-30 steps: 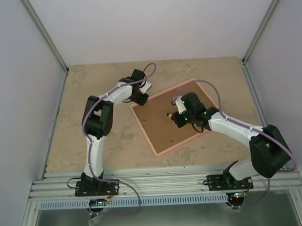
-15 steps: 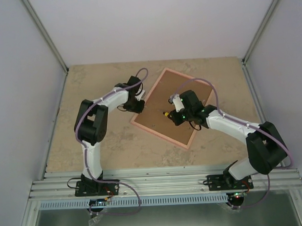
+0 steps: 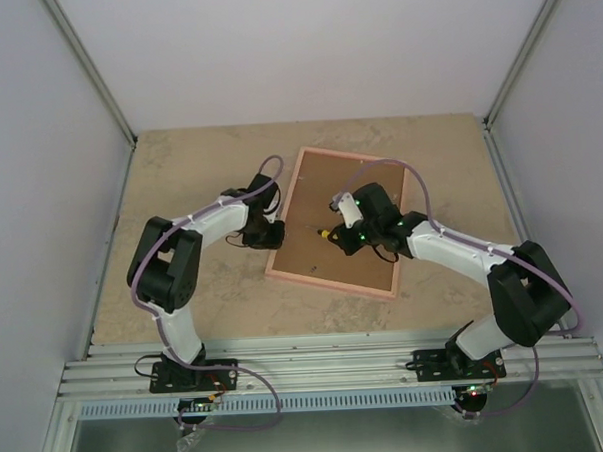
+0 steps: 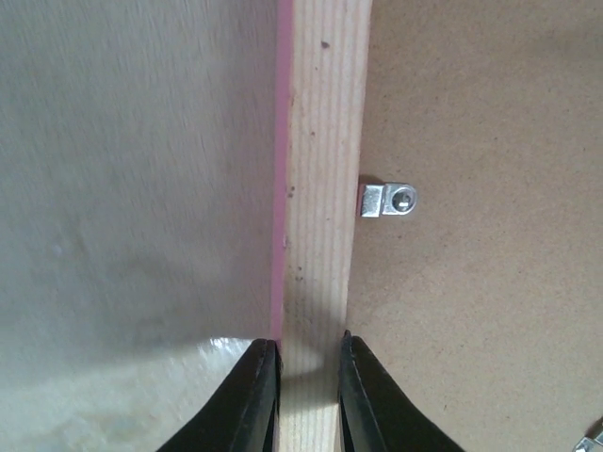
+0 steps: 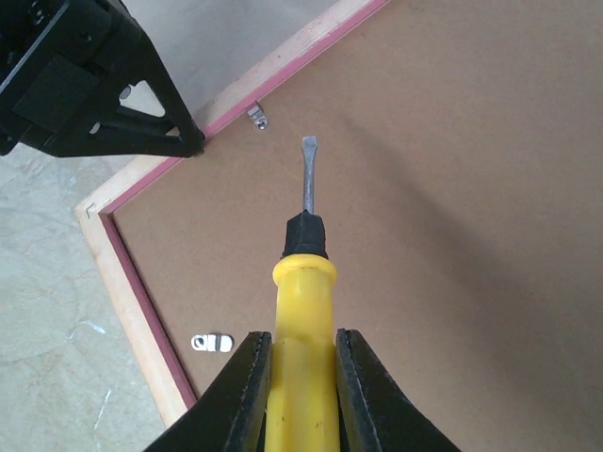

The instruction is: Take the photo out of the frame

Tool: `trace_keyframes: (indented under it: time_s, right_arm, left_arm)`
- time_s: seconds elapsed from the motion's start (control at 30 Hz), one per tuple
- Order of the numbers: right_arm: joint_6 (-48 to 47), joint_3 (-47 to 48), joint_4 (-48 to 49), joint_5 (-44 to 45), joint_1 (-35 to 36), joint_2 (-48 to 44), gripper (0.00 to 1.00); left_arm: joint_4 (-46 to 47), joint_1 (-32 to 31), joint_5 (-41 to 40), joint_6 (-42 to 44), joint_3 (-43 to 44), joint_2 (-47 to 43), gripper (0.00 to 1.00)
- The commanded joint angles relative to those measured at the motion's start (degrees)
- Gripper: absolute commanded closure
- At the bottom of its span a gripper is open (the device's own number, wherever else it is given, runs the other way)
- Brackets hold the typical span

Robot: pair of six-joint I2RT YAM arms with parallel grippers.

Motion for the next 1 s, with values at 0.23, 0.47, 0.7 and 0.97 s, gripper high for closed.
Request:
trace_keyframes:
  time_s: [0.23,0.47,0.7,0.97]
  right_arm:
    - [-0.51,0.89,3.33,-3.70,5.83,3.98,1.00]
    - [-0.12,1.42,5.11,-4.51,7.90,6.84,1.00]
    - [0.41,2.06,6.74,-5.12,8.87,9.07,0.99]
    - [1.43,2.45,8.12,-4.70,9.32,10.60,1.00]
  left_arm:
    - [2.88,-1.93,5.08,-8.33,-10.41,-8.68,0.82]
    - [3.08,-2.03,3.64,-8.93,-13.50,-11.03,0.73]
    - [2.22,-2.04,0.74,-7.94,-12.75,-11.15,0.64]
    - [2.78,-1.99,1.94,-6.76,-11.64,-8.76,0.66]
